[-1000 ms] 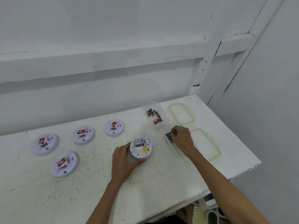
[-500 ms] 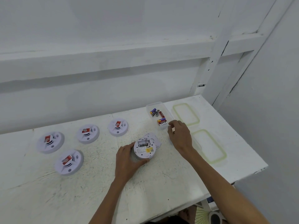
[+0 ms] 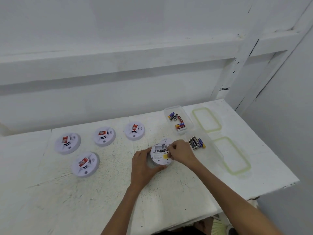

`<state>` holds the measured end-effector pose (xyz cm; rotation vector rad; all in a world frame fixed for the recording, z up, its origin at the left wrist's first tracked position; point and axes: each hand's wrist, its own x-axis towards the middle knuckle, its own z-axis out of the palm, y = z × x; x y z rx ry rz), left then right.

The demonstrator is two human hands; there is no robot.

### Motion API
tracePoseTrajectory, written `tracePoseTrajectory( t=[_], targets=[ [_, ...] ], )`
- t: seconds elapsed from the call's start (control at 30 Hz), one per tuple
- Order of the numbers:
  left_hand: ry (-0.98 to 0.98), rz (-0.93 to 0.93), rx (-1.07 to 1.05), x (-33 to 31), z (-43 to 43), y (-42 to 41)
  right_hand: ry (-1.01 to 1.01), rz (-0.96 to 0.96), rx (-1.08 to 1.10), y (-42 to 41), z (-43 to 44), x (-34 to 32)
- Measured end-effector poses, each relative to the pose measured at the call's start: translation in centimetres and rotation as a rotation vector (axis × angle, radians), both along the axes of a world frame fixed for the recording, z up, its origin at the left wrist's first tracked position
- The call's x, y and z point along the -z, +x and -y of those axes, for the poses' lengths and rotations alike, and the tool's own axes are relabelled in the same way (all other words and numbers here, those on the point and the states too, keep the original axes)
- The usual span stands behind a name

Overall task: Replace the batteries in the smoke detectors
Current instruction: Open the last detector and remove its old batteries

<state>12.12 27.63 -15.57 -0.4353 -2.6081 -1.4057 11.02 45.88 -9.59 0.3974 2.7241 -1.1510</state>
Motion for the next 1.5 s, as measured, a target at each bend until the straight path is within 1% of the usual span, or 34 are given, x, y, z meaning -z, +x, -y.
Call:
tracePoseTrajectory(
  t=[0.07, 0.23, 0.3, 0.43, 0.5, 0.57, 0.67, 0.73, 0.83, 0.93, 1.07, 1.27, 1.4, 1.5],
  targets=[
    [-0.013, -0.001, -0.017, 0.2, 0.2, -0.1, -0.086, 0.065, 0.031, -0.1, 0.0, -0.1],
    [-0.044, 0.034, -0.036, 0.7, 0.2, -0.2, -0.437, 0.214, 0.213, -0.4, -0.3, -0.8],
    [-0.072, 0.065, -0.040, 1.3, 0.3, -0.4, -0.508, 0.257, 0.234, -0.4, -0.1, -1.1],
    [-0.086, 0.136, -0.020, 2.0, 0.3, -0.7, -0.434, 0.256, 0.199, -0.7, 0.4, -1.4],
    [-0.153, 0.104, 0.006, 1.9, 0.2, -0.8, -0.364, 0.233, 0.167, -0.9, 0.7, -1.4],
    [-0.217, 0.035, 0.023, 1.8, 0.2, -0.9, -0.207, 0.180, 0.085, -1.1, 1.1, -1.2],
    [-0.197, 0.047, 0.009, 1.9, 0.4, -1.0, 0.027, 0.108, -0.042, -1.4, 1.8, -0.8],
    [-0.198, 0.053, 0.000, 1.9, 0.3, -1.0, 0.131, 0.096, -0.068, -1.8, 2.3, -0.7],
    [-0.192, 0.043, -0.008, 1.9, 0.2, -1.0, 0.216, 0.094, -0.057, -2.1, 2.7, -0.6],
    [-0.184, 0.029, -0.005, 1.9, 0.2, -1.1, 0.188, 0.065, -0.023, -2.1, 2.7, -0.4],
    [-0.191, 0.024, 0.009, 1.8, 0.2, -1.0, 0.069, 0.055, 0.048, -1.8, 2.2, 0.3],
    [-0.174, 0.052, 0.013, 1.6, 0.4, -0.8, -0.056, 0.026, 0.093, -1.4, 1.9, 1.0],
    [-0.124, 0.006, 0.010, 1.5, 0.3, -0.6, -0.043, -0.019, -0.032, -0.8, 1.1, 0.7],
    [-0.055, 0.019, 0.006, 0.7, 0.4, -0.2, -0.044, -0.037, -0.110, -0.4, 0.7, 0.3]
  ],
)
